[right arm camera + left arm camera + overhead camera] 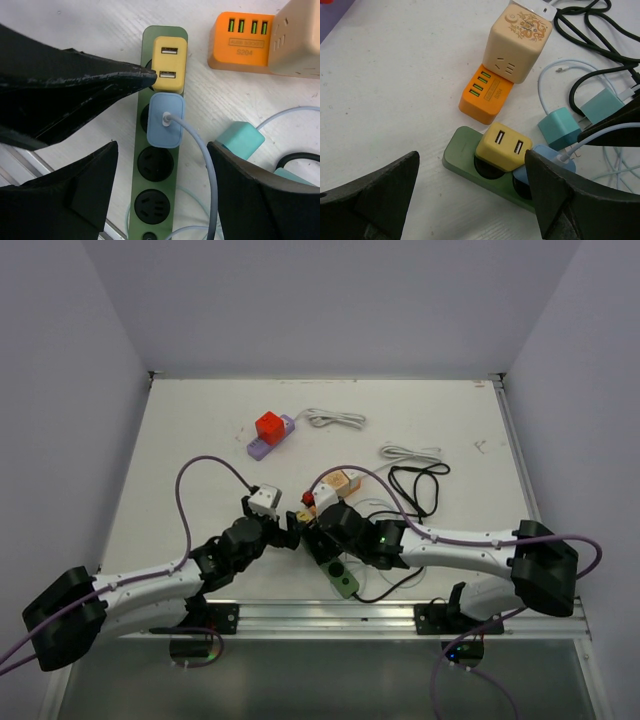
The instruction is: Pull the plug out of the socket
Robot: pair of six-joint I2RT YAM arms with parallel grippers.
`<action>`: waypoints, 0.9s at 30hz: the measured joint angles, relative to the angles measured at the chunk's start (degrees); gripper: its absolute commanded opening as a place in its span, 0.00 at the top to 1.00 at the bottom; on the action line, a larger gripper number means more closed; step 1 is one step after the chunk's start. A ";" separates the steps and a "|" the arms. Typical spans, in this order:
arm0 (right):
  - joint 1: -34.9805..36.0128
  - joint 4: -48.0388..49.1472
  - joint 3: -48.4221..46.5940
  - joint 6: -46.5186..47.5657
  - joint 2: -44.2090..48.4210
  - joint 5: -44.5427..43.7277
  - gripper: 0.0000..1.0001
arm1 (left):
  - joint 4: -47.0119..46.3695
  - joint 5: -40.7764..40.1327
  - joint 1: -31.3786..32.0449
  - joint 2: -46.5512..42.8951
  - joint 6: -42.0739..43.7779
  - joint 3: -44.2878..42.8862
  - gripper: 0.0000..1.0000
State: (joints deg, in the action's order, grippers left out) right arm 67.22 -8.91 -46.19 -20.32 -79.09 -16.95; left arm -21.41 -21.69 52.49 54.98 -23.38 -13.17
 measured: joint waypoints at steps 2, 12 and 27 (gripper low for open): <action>0.00 0.02 -0.35 -0.20 -0.85 -0.94 0.30 | -1.09 0.44 0.00 0.39 0.02 0.00 0.10; 0.00 1.22 -0.63 -1.07 -4.61 -2.08 0.48 | -3.54 1.51 -0.83 3.45 0.02 0.00 0.10; 0.00 2.38 -0.66 -2.80 -5.22 -2.93 0.89 | -6.60 2.40 -1.86 6.29 -0.68 0.04 0.11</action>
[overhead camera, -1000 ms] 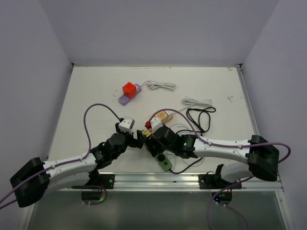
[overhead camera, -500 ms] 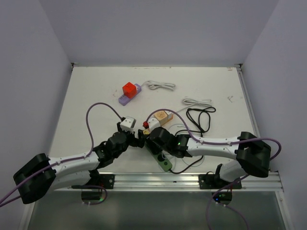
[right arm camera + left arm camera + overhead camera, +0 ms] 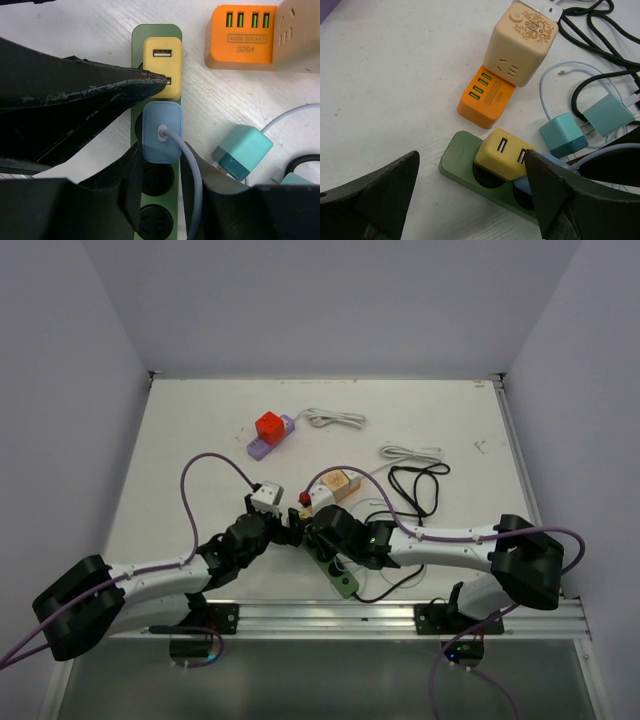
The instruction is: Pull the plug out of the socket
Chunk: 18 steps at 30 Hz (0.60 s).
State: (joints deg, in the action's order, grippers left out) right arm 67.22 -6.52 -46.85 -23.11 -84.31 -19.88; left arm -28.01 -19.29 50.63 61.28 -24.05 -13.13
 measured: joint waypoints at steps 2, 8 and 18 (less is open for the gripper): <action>0.00 0.22 0.22 -0.37 0.09 -0.09 0.97 | -0.50 -0.02 0.00 0.39 -0.55 0.13 0.11; -0.81 1.53 1.40 -2.43 0.81 0.74 1.00 | -2.05 -0.55 0.00 1.01 -2.60 0.85 0.11; -4.90 3.50 3.54 -5.05 2.73 7.21 1.00 | -6.45 -0.81 0.00 2.56 -6.54 2.62 0.11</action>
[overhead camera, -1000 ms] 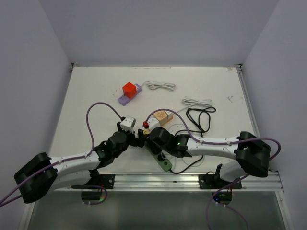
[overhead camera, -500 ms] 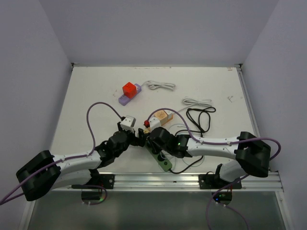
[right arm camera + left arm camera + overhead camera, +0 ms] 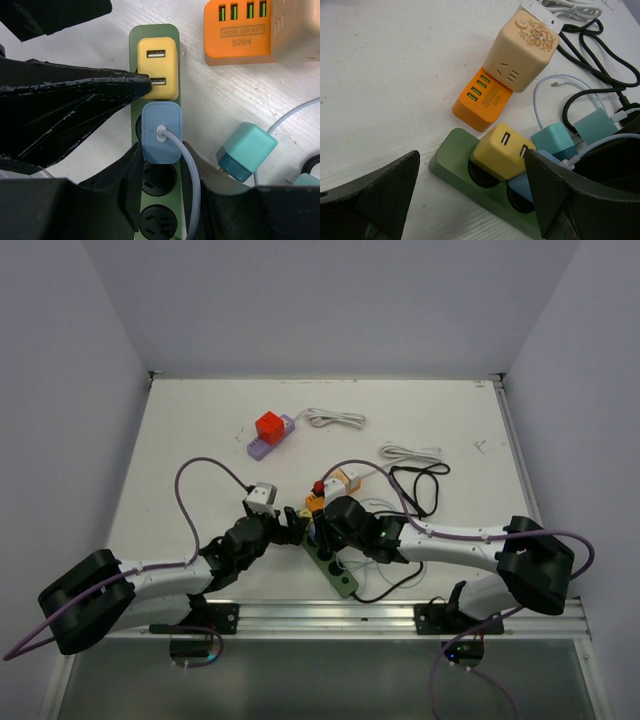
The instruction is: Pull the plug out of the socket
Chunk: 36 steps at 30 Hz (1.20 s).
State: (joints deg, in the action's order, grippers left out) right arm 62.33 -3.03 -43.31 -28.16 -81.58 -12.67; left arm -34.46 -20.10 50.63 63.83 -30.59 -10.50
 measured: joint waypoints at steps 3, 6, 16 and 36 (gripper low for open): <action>-0.24 0.00 0.00 -0.09 0.00 0.35 1.00 | -1.44 0.04 0.00 1.16 -0.61 0.07 0.12; 0.13 -0.74 -0.52 0.13 -0.24 -0.15 1.00 | -2.47 0.07 -0.02 2.19 -1.42 0.07 0.12; 7.65 -6.58 -6.19 2.60 -4.85 -12.55 1.00 | -7.63 0.15 -0.02 6.75 -5.51 0.59 0.14; 0.24 -0.28 -0.13 -1.49 -0.11 -0.61 1.00 | -21.31 0.09 -0.07 14.64 -10.60 3.76 0.16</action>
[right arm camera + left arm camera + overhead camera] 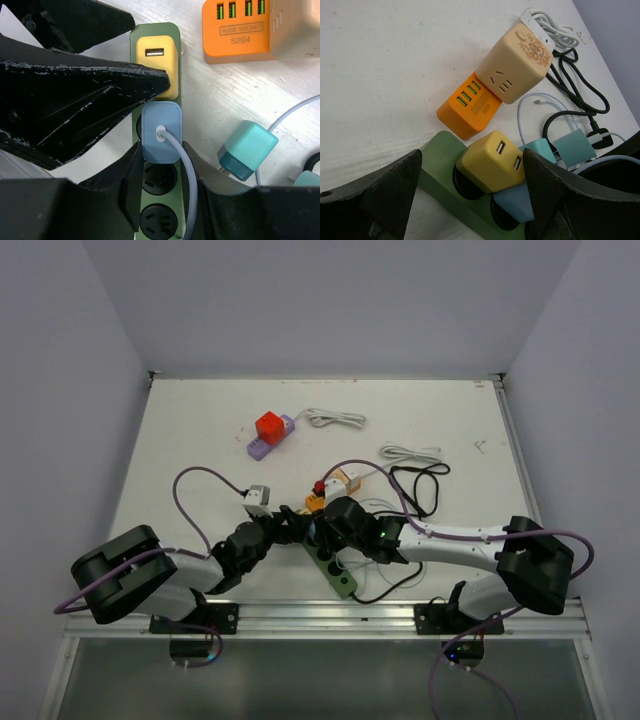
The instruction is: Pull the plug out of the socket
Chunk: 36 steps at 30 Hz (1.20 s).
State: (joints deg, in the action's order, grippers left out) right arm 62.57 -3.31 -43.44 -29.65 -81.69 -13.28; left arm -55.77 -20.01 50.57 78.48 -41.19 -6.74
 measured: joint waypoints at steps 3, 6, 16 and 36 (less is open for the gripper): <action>-0.07 -0.07 -0.04 0.15 -0.02 0.39 1.00 | -1.60 -0.04 0.00 0.92 0.11 0.26 0.16; 1.07 -1.51 -1.20 0.48 -0.70 -1.09 1.00 | -2.16 -0.04 0.00 1.36 0.24 0.26 0.16; 8.41 -12.07 -10.25 1.20 -7.30 -14.69 1.00 | -3.37 0.11 0.00 2.21 -1.22 0.63 0.16; 2.01 -6.84 -3.54 -1.97 -1.01 -2.99 1.00 | -5.11 0.85 0.07 4.00 -0.63 0.11 0.17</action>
State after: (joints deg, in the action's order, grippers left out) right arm 64.58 -10.15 -46.98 -31.62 -82.70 -16.27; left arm -60.88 -19.16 50.63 82.48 -41.82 -6.63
